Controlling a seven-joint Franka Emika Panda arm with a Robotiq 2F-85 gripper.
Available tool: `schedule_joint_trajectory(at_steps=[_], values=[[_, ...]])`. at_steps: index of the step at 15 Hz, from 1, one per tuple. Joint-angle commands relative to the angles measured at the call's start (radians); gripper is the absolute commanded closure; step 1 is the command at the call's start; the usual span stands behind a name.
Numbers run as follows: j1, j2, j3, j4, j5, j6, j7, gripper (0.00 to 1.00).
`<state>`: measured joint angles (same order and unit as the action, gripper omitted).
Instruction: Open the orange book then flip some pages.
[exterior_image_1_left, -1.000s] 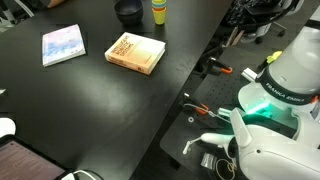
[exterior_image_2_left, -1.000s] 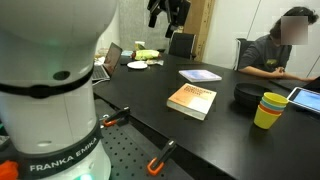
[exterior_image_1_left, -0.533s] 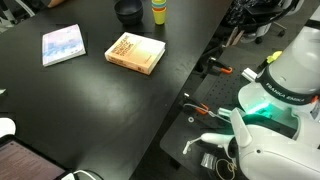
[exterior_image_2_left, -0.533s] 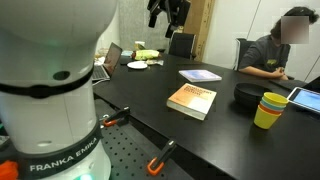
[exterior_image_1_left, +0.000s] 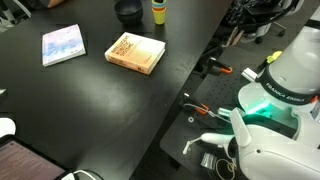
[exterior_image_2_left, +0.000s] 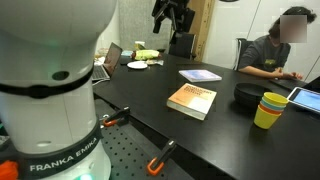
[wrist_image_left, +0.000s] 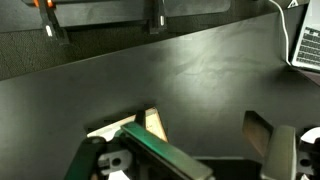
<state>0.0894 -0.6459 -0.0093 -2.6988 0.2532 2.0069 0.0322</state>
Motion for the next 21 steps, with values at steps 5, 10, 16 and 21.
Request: schedule_joint_trajectory(at_steps=[5, 10, 16, 21], values=[[-0.033, 0.360, -0.047, 0.079, -0.025, 0.372, -0.169, 0.00], [-0.039, 0.606, -0.119, 0.173, 0.086, 0.540, -0.347, 0.00], [-0.143, 0.866, -0.065, 0.354, 0.293, 0.547, -0.579, 0.00], [-0.267, 1.041, 0.023, 0.489, 0.311, 0.518, -0.651, 0.00]])
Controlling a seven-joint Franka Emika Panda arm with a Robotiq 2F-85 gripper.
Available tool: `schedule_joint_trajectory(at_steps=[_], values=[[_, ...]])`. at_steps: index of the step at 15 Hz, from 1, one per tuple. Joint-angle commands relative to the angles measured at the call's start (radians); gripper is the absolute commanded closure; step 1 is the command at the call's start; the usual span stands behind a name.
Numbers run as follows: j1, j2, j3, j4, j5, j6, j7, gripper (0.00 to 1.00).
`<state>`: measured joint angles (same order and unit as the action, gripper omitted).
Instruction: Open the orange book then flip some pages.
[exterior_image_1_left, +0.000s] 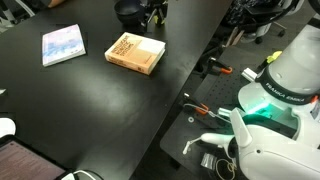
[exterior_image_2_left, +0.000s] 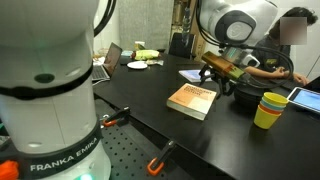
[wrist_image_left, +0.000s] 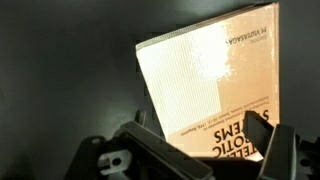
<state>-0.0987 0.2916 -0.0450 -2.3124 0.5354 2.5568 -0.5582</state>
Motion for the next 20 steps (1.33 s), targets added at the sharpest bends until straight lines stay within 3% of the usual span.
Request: schedule_joint_trajectory(at_steps=[1, 7, 14, 20], values=[[-0.099, 0.139, 0.072, 0.130, 0.014, -0.040, -0.061, 0.00], [-0.179, 0.279, 0.148, 0.291, -0.016, -0.129, -0.066, 0.00], [-0.187, 0.328, 0.207, 0.392, 0.002, -0.223, -0.068, 0.00], [-0.174, 0.327, 0.188, 0.388, -0.023, -0.227, -0.040, 0.00]])
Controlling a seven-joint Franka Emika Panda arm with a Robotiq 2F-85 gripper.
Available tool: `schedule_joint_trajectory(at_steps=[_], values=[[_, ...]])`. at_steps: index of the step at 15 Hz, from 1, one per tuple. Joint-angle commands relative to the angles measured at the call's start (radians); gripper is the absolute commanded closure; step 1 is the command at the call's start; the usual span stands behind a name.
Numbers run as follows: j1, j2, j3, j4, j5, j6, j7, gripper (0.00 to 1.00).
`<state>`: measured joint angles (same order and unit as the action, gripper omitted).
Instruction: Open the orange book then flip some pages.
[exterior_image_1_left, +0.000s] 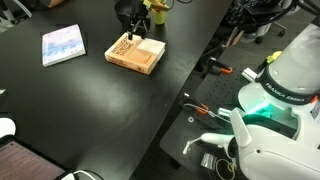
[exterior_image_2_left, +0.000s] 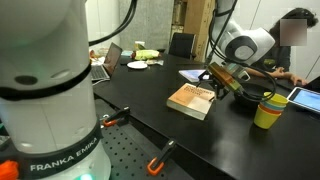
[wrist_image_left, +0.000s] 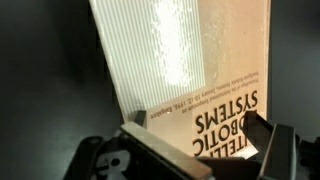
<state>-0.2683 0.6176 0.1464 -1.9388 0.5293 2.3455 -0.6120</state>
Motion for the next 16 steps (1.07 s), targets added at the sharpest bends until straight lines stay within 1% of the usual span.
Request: schedule_joint_trajectory(at_steps=[1, 5, 8, 11, 16], values=[[-0.006, -0.019, -0.006, 0.003, -0.019, -0.025, 0.018, 0.00], [-0.006, -0.043, -0.035, -0.012, -0.043, -0.029, 0.046, 0.00], [-0.016, -0.027, -0.047, -0.005, -0.052, -0.038, 0.051, 0.00], [-0.023, -0.005, -0.036, 0.013, -0.034, -0.052, 0.047, 0.00], [-0.019, -0.003, -0.013, 0.023, -0.027, -0.061, 0.043, 0.00]])
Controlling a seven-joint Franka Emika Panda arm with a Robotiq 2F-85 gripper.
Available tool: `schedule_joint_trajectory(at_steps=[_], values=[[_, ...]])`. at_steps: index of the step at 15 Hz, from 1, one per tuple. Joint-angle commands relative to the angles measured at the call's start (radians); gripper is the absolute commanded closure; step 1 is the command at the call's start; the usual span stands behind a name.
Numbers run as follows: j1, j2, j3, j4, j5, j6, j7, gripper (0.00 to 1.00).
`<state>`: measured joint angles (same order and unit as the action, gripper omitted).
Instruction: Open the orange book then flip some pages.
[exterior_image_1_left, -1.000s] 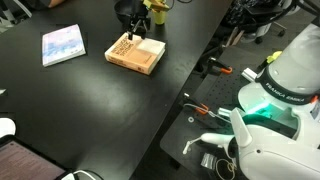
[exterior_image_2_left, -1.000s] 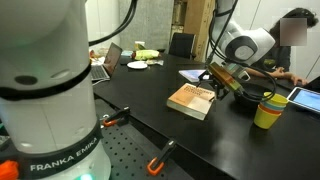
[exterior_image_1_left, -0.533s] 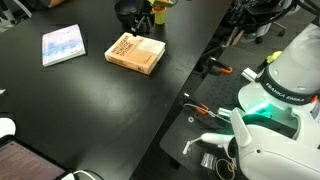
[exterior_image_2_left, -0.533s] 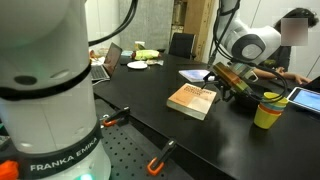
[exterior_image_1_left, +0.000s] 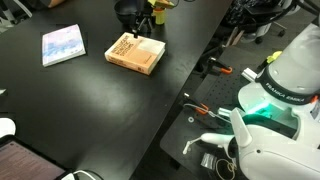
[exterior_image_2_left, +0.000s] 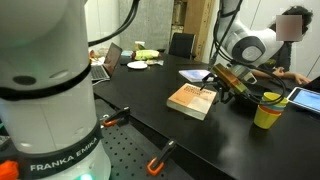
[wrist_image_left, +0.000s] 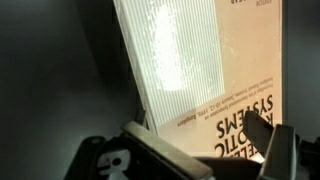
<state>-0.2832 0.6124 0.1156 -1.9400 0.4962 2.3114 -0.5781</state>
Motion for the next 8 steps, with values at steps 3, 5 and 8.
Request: schedule_joint_trajectory(at_steps=[3, 5, 8], values=[[-0.003, 0.016, 0.028, 0.032, 0.010, -0.027, 0.004, 0.00], [0.002, 0.026, 0.020, 0.035, -0.001, -0.019, 0.013, 0.00], [-0.002, 0.006, 0.020, 0.024, -0.001, -0.028, 0.015, 0.00]])
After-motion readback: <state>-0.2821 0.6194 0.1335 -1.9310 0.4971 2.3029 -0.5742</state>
